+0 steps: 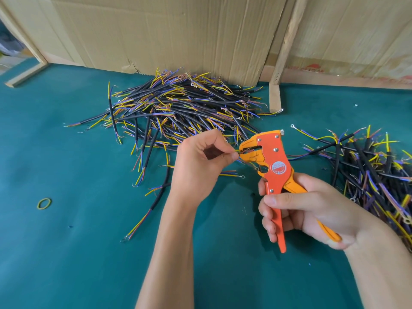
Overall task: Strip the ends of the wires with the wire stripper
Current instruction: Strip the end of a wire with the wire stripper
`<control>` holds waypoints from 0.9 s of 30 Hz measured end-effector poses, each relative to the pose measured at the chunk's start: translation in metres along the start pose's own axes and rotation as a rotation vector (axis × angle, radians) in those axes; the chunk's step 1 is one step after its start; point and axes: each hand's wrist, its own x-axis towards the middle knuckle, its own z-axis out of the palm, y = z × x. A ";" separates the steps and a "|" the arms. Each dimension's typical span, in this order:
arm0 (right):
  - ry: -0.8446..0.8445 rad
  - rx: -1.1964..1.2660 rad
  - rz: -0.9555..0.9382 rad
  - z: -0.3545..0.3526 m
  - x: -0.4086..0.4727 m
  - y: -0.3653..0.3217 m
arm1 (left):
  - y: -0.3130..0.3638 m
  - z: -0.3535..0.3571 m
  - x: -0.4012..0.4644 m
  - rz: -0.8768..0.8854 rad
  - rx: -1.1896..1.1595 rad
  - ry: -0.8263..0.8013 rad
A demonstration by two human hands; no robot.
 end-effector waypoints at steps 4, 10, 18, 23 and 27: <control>-0.005 0.001 0.006 -0.002 0.000 0.000 | 0.000 -0.001 0.000 0.003 0.011 -0.007; -0.011 -0.005 0.014 -0.002 0.001 0.002 | 0.001 -0.001 0.000 0.001 0.017 -0.014; 0.001 -0.029 0.018 -0.002 0.002 0.002 | -0.001 -0.002 0.000 -0.022 -0.003 -0.014; 0.061 -0.032 0.004 0.001 0.003 0.002 | 0.000 -0.001 0.000 -0.023 -0.010 -0.022; 0.106 -0.023 -0.013 0.004 0.004 0.001 | -0.001 -0.001 -0.001 -0.027 -0.022 -0.013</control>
